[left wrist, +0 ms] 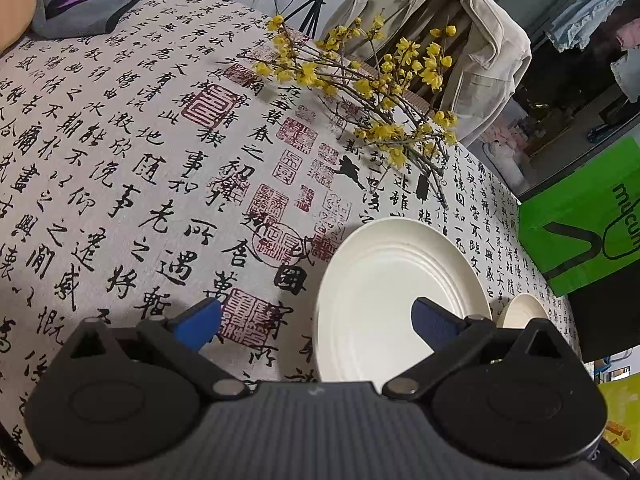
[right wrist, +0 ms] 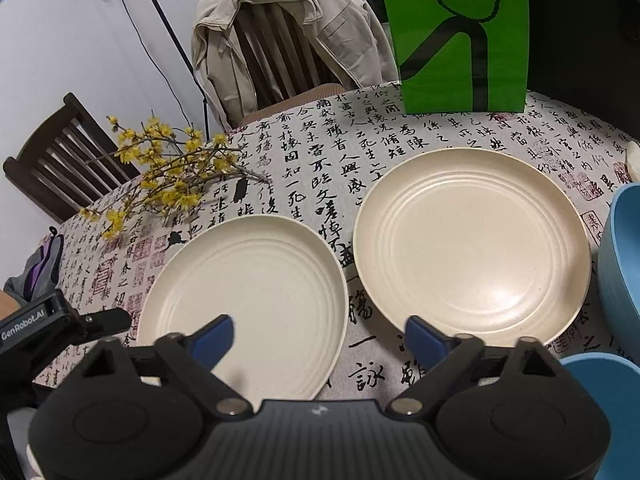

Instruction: Organize plates and bowls

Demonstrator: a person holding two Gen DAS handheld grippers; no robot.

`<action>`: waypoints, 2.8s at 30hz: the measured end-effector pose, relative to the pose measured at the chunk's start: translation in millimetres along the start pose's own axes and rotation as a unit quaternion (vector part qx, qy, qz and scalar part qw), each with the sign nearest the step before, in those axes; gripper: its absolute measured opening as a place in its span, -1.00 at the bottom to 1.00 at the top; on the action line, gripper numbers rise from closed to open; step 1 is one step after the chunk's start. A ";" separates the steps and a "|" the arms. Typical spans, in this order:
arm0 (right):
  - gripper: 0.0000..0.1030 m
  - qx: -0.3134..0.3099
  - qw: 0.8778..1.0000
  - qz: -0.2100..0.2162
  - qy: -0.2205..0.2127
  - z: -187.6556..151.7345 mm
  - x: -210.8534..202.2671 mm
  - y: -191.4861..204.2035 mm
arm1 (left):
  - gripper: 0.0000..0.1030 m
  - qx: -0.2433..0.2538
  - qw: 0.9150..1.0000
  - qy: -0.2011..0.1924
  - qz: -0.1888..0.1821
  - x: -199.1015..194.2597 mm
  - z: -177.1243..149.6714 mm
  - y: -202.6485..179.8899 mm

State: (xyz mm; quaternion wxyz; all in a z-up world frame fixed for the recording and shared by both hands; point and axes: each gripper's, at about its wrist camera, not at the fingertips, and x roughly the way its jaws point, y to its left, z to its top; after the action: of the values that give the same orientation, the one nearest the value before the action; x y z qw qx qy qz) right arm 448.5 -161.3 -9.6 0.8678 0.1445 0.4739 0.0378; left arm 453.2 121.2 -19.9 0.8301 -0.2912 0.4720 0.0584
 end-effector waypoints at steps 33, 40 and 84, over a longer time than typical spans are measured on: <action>-0.48 -0.044 0.996 -0.061 0.046 10.6 52.7 9.7 | 0.60 0.066 0.997 -0.040 -0.013 29.3 -10.8 -14.2; -0.60 -0.040 0.997 -0.050 0.041 10.6 53.3 8.9 | 0.17 0.065 0.997 -0.035 -0.027 33.5 -12.7 -13.5; -0.74 -0.101 0.993 -0.039 -0.040 -1.3 26.7 21.3 | -0.28 0.072 0.994 -0.064 -0.041 20.7 -10.6 -13.2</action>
State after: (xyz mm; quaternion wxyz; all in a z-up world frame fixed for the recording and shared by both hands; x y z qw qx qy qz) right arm 463.6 -135.3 -25.9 0.8968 0.0393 0.4382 0.0461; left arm 461.5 100.9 -35.3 0.8792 -0.2454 0.4082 0.0090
